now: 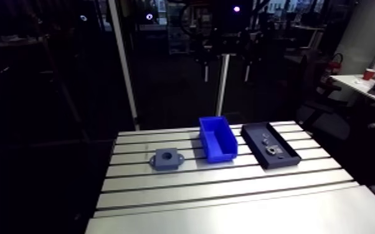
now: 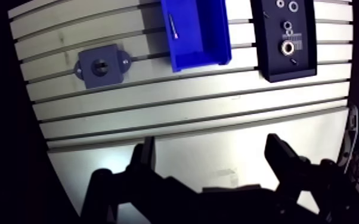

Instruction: Pick up the bearing and press it into the housing until flush.

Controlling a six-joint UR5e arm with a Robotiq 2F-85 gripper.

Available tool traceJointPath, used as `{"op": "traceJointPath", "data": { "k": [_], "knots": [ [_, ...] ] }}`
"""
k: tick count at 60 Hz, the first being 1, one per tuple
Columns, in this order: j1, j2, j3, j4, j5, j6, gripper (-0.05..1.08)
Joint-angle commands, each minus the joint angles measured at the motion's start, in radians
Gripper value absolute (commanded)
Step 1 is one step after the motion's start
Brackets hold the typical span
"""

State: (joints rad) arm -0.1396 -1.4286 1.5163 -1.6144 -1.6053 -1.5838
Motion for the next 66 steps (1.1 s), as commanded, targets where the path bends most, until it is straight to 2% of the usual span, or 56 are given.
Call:
{"op": "traceJointPath", "data": {
  "k": [1,50,61,65,66],
  "knots": [
    [0.057,-0.054,-0.072,0.095,0.035,-0.086,0.0],
    [0.05,-0.051,-0.064,0.088,0.034,-0.094,0.0],
    [-0.01,-0.051,-0.053,0.083,0.034,-0.164,0.0],
    [-0.05,-0.051,-0.044,0.081,0.035,-0.208,0.0],
    [-0.075,-0.051,-0.035,0.076,0.035,-0.227,0.0]
  ]
}}
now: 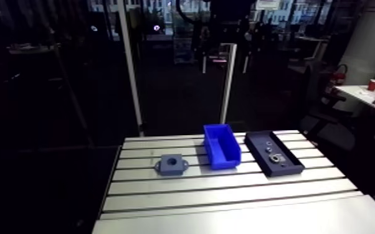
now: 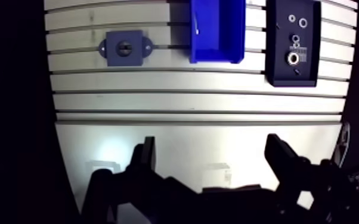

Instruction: Pick up the bearing and press it into the housing until flush.

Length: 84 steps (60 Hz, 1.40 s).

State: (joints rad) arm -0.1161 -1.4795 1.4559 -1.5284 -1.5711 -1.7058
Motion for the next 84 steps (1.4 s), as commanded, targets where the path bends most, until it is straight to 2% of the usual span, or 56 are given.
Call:
{"op": "traceJointPath", "data": {
  "k": [1,4,9,11,20,26,35,64,84],
  "knots": [
    [-0.099,0.0,0.025,-0.01,0.001,-0.105,0.0],
    [-0.144,-0.001,0.042,-0.034,0.003,-0.142,0.0],
    [-0.176,0.0,0.062,-0.076,0.003,-0.179,0.0],
    [-0.195,0.001,0.08,-0.123,0.001,-0.211,0.0],
    [-0.232,0.011,0.108,-0.191,0.0,-0.282,0.0],
    [-0.25,0.04,0.126,-0.245,-0.002,-0.364,0.0],
    [-0.281,0.086,0.131,-0.28,-0.004,-0.397,0.0],
    [-0.31,0.179,0.148,-0.337,-0.039,-0.39,0.0],
    [-0.33,0.228,0.169,-0.38,-0.039,-0.392,0.0]
  ]
}}
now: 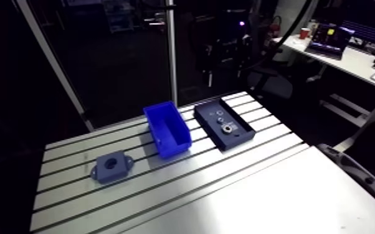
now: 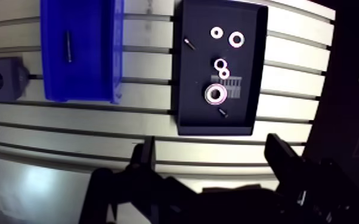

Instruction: Pick up the bearing and press it into the housing until flush.

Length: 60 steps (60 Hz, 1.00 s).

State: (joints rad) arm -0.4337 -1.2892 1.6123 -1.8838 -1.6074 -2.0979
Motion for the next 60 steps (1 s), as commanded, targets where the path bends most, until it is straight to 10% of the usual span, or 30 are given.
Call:
{"op": "traceJointPath", "data": {
  "k": [1,43,60],
  "knots": [
    [-0.014,0.041,0.016,-0.028,-0.002,0.0,0.0],
    [-0.044,0.096,0.089,-0.15,-0.039,-0.001,0.01],
    [-0.05,0.125,0.112,-0.188,-0.038,0.0,0.25]
  ]
}}
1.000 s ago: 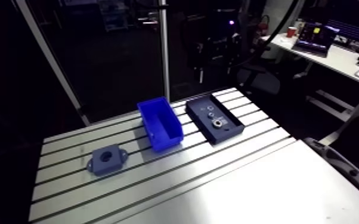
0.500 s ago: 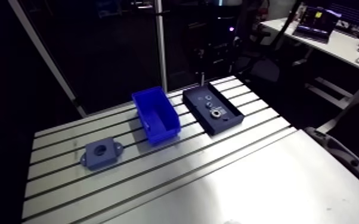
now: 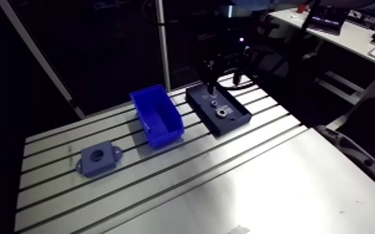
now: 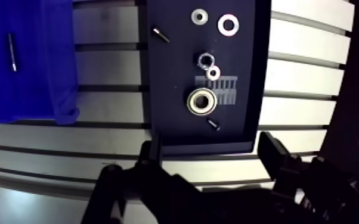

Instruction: Pick up the bearing and press it into the housing until flush.

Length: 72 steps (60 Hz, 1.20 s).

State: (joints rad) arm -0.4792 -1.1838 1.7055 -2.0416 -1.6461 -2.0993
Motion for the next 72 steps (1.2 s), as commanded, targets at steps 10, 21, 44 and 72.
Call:
{"op": "traceJointPath", "data": {
  "k": [10,21,44,72],
  "knots": [
    [-0.011,0.035,0.026,-0.053,0.001,0.002,0.32],
    [-0.016,0.046,0.036,-0.061,0.001,0.0,0.32],
    [-0.026,0.073,0.058,-0.088,-0.001,0.003,0.32],
    [-0.024,0.109,0.056,-0.15,-0.013,-0.005,0.32]
  ]
}}
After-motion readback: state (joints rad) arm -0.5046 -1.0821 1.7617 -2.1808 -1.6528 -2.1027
